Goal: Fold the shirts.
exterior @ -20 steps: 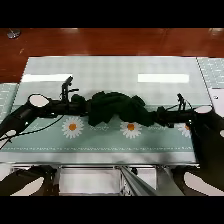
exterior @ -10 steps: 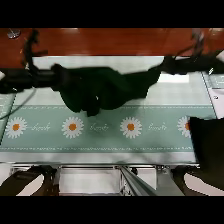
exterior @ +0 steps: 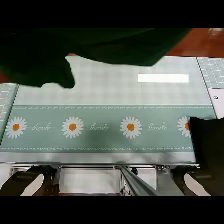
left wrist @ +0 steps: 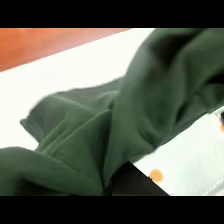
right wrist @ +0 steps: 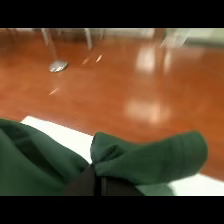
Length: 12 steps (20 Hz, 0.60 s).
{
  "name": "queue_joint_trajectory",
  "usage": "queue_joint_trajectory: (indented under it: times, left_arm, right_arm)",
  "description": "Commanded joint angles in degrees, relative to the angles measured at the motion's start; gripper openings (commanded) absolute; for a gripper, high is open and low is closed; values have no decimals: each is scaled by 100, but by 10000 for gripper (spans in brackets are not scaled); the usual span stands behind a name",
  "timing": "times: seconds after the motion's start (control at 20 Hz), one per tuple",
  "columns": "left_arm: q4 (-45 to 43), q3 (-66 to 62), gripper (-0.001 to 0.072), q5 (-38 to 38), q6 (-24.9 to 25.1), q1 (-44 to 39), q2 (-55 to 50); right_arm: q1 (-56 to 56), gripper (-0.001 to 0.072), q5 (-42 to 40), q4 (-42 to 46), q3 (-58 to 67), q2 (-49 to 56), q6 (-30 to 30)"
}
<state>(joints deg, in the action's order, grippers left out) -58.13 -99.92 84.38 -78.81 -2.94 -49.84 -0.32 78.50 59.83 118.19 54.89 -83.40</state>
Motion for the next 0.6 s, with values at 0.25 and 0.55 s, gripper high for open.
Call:
queue_joint_trajectory:
  times: [0.25, 0.55]
  left_arm:
    - [-127, 1027, 26, 1228, -664, 11, 1296]
    - [22, 4747, 26, 752, -743, 7, 1725]
  right_arm:
    - [7, 29, 1663, 476, -435, -1342, -319]
    - [7, 29, 846, 409, -3407, -1637, -170]
